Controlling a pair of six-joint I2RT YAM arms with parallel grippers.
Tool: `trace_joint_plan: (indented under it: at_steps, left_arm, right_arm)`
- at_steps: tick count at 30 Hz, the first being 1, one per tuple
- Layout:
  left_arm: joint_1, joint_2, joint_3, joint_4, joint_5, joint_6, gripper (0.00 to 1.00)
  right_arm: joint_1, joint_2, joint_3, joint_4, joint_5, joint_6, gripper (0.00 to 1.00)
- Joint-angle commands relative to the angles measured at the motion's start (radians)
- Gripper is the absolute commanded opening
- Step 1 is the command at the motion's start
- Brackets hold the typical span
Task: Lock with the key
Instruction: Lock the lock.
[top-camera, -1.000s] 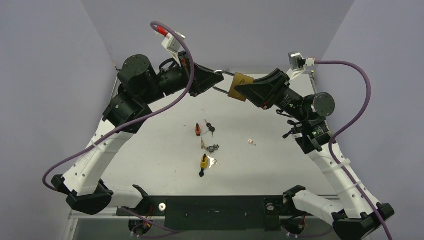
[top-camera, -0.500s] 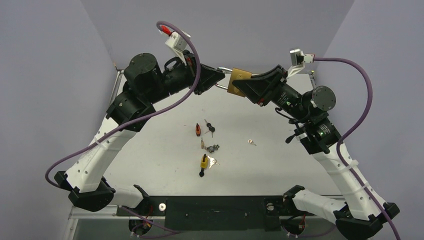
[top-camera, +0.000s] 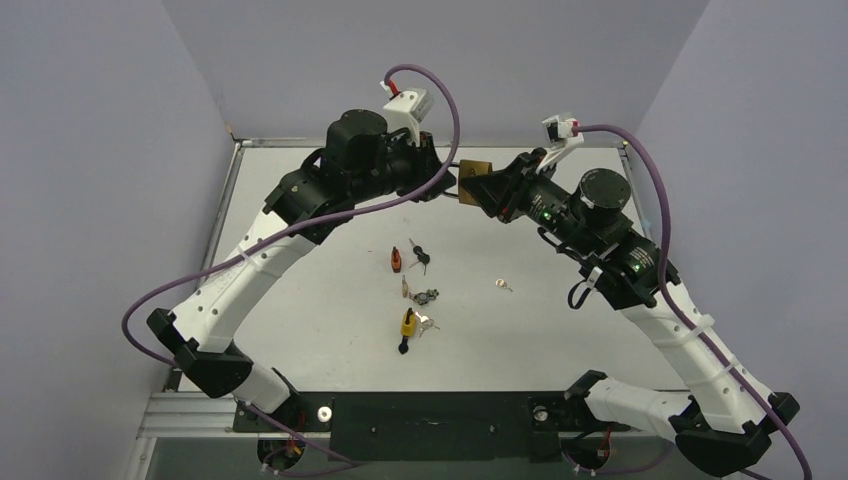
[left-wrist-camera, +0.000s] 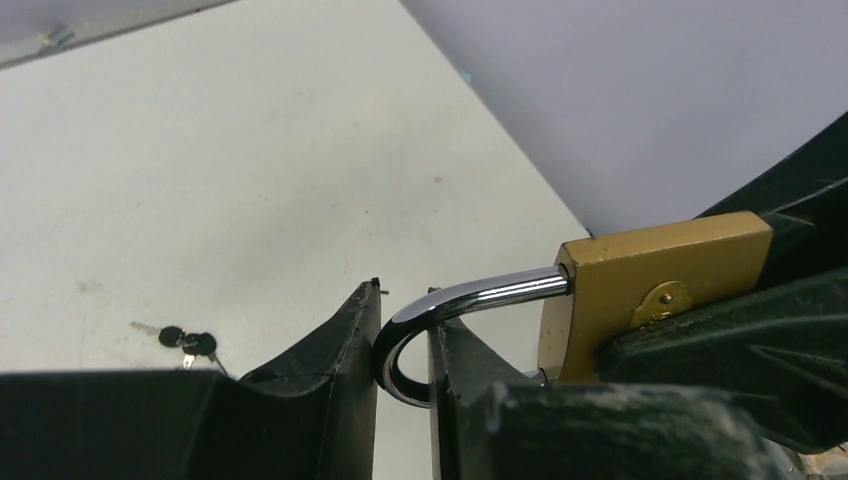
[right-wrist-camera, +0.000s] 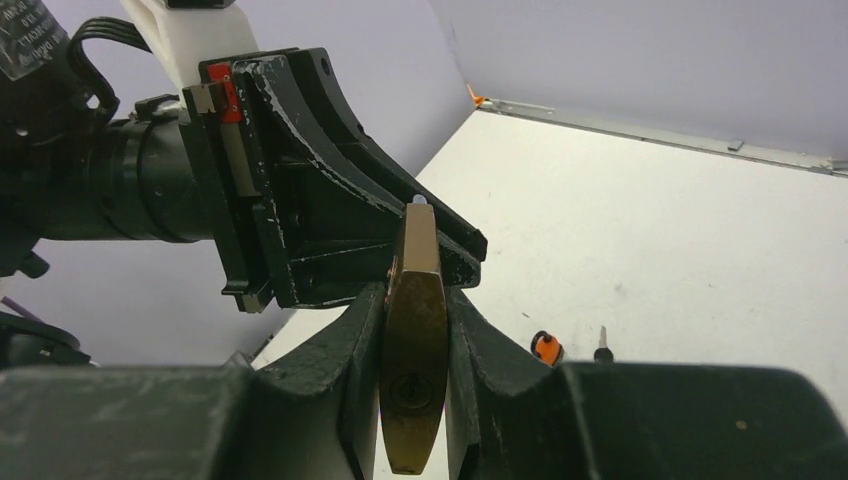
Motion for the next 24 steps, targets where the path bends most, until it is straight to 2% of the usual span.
trace_joint_plan:
  at_steps: [1, 12, 24]
  left_arm:
    - [-0.182, 0.022, 0.127, 0.077, 0.361, -0.024, 0.0]
    - [-0.225, 0.087, 0.311, 0.083, 0.426, -0.012, 0.0]
    - [-0.26, 0.105, 0.391, 0.099, 0.454, -0.011, 0.0]
  right_arm:
    - [0.078, 0.125, -0.016, 0.05, -0.019, -0.047, 0.0]
    - [0.081, 0.145, -0.086, 0.03, 0.02, -0.046, 0.0]
    - [0.107, 0.232, -0.101, 0.021, 0.035, -0.038, 0.0]
